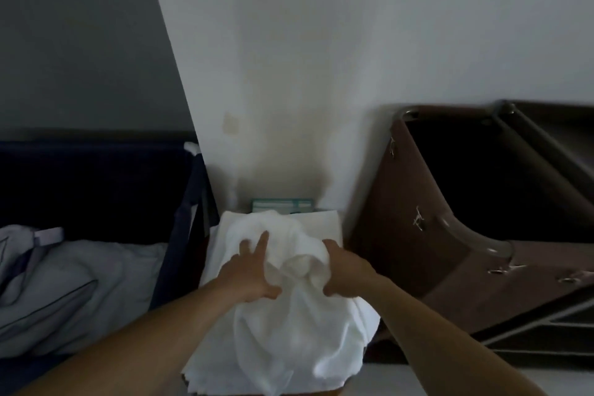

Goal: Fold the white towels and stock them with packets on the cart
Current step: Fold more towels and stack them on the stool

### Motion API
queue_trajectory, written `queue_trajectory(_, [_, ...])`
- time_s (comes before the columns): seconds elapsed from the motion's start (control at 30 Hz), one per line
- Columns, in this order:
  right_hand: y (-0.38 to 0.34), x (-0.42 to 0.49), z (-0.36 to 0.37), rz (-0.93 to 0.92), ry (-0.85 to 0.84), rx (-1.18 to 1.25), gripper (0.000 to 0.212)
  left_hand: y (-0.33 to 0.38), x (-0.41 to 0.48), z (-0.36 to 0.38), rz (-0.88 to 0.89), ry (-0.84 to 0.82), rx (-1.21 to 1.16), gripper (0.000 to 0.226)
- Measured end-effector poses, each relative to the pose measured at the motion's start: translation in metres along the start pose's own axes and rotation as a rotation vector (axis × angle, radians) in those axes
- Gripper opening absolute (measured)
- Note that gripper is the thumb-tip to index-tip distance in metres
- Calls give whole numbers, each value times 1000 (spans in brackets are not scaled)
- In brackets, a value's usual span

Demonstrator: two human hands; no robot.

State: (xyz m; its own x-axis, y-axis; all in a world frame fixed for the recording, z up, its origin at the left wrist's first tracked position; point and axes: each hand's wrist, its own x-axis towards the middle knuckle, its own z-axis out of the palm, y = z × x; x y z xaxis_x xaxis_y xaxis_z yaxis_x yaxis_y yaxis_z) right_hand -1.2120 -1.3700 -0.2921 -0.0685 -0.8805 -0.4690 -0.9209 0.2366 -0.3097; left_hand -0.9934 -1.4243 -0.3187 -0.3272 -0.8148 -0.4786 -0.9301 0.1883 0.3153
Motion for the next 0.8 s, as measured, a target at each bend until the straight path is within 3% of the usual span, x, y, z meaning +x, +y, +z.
queue_trajectory(0.1, [6, -8, -8, -46, 46, -83, 56, 26, -2, -7, 245, 211, 134, 127])
queue_trajectory(0.2, [-11, -19, -35, -173, 150, 20, 70, 59, -8, -28, 477, 278, 121, 103])
queue_trajectory(0.27, [-19, -30, -56, -200, 294, 78, 69, 73, -12, -55, 491, 370, -63, 67])
queue_trajectory(0.4, [-11, -48, -74, -86, 395, 56, 62, 77, -25, -113, 468, 490, -355, 39])
queue_trajectory(0.53, [-2, -62, -90, -1, 494, 127, 15, 67, -38, -151, 384, 571, -724, 32])
queue_trajectory(0.63, [4, -74, -112, 10, 603, 226, 10, 42, -36, -159, 327, 486, -661, 23])
queue_trajectory(0.73, [-4, -85, -127, -73, 682, 240, 12, 25, -31, -147, 212, 200, -288, 20])
queue_trajectory(0.8, [-18, -85, -127, -136, 651, 234, 14, 29, -35, -134, 263, 50, -90, 49])
